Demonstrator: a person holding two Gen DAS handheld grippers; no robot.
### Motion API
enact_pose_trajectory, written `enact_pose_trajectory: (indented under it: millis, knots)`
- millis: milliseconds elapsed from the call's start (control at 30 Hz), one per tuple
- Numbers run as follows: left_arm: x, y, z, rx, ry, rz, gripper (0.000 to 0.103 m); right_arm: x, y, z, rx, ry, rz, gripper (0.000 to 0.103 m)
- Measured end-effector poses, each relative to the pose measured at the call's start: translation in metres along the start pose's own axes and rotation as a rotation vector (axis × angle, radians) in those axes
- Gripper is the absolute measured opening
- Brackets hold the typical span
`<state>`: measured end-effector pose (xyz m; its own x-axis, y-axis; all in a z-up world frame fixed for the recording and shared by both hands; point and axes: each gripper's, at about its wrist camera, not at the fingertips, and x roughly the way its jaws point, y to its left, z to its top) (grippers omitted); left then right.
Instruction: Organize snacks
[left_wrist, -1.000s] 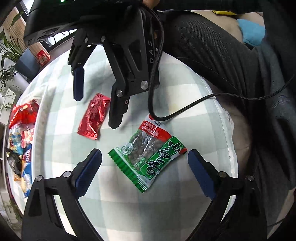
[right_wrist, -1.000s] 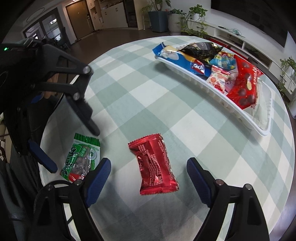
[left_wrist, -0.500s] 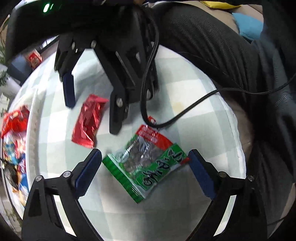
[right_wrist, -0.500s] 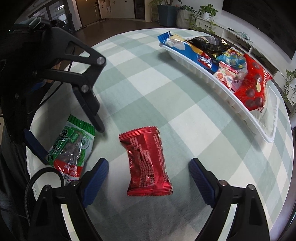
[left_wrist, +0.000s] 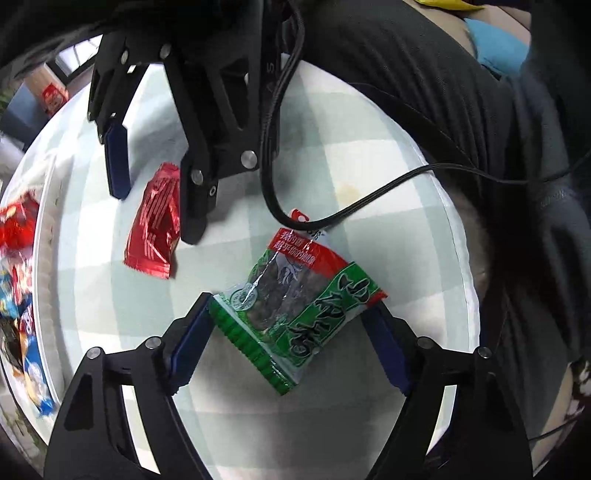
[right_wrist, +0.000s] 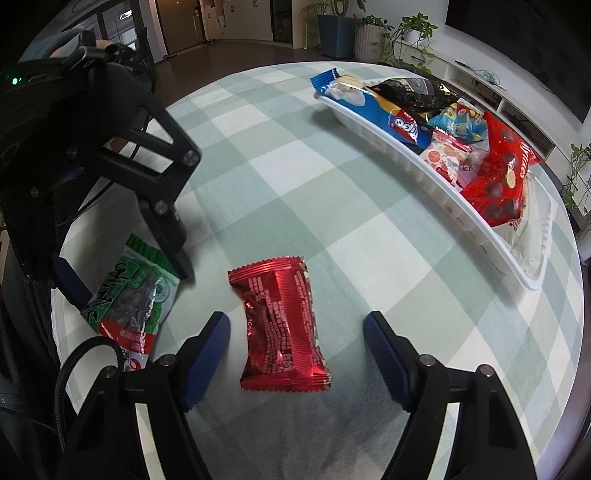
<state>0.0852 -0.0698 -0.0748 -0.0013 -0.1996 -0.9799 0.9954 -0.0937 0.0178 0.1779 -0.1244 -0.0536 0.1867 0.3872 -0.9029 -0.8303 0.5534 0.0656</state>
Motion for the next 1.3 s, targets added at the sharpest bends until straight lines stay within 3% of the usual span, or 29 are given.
enact_pose_trajectory:
  millis: [100, 200, 267, 367, 533, 700, 900, 1133, 1200, 1267, 1300]
  knots:
    - [-0.002, -0.006, 0.003, 0.014, 0.006, 0.05, 0.08, 0.0, 0.001, 0.001, -0.003, 0.005, -0.003, 0.073]
    - [-0.013, -0.012, 0.002, 0.03, -0.043, 0.166, 0.08, 0.001, 0.001, 0.001, 0.002, 0.008, -0.005, 0.074]
    - [-0.019, -0.012, 0.0, 0.03, -0.072, 0.179, 0.082, 0.004, 0.003, 0.003, -0.002, 0.009, -0.009, 0.077]
    - [-0.013, -0.013, -0.002, 0.034, -0.03, 0.181, 0.083, 0.005, 0.003, 0.004, 0.007, 0.011, -0.012, 0.081]
    - [-0.015, -0.014, 0.003, 0.051, -0.069, 0.217, 0.083, 0.007, 0.003, 0.005, 0.013, 0.015, -0.013, 0.084]
    - [-0.008, -0.001, 0.011, -0.008, -0.027, 0.12, 0.083, 0.009, 0.002, 0.008, 0.012, 0.019, -0.01, 0.086]
    - [-0.009, 0.008, 0.014, -0.052, -0.02, 0.011, 0.053, 0.009, 0.001, 0.007, -0.003, 0.018, -0.004, 0.086]
    - [-0.013, 0.018, 0.011, -0.171, -0.054, 0.014, 0.038, 0.006, 0.007, 0.01, -0.023, 0.022, 0.002, 0.069]
    - [-0.016, 0.021, 0.004, -0.205, -0.068, 0.026, 0.03, 0.005, 0.01, 0.011, -0.029, 0.026, 0.005, 0.059]
    - [-0.016, 0.022, 0.0, -0.236, -0.076, 0.036, 0.026, 0.002, 0.012, 0.012, -0.031, 0.033, 0.014, 0.042]
    - [-0.018, 0.021, -0.002, -0.244, -0.079, 0.05, 0.025, 0.002, 0.014, 0.012, -0.032, 0.036, 0.013, 0.04]
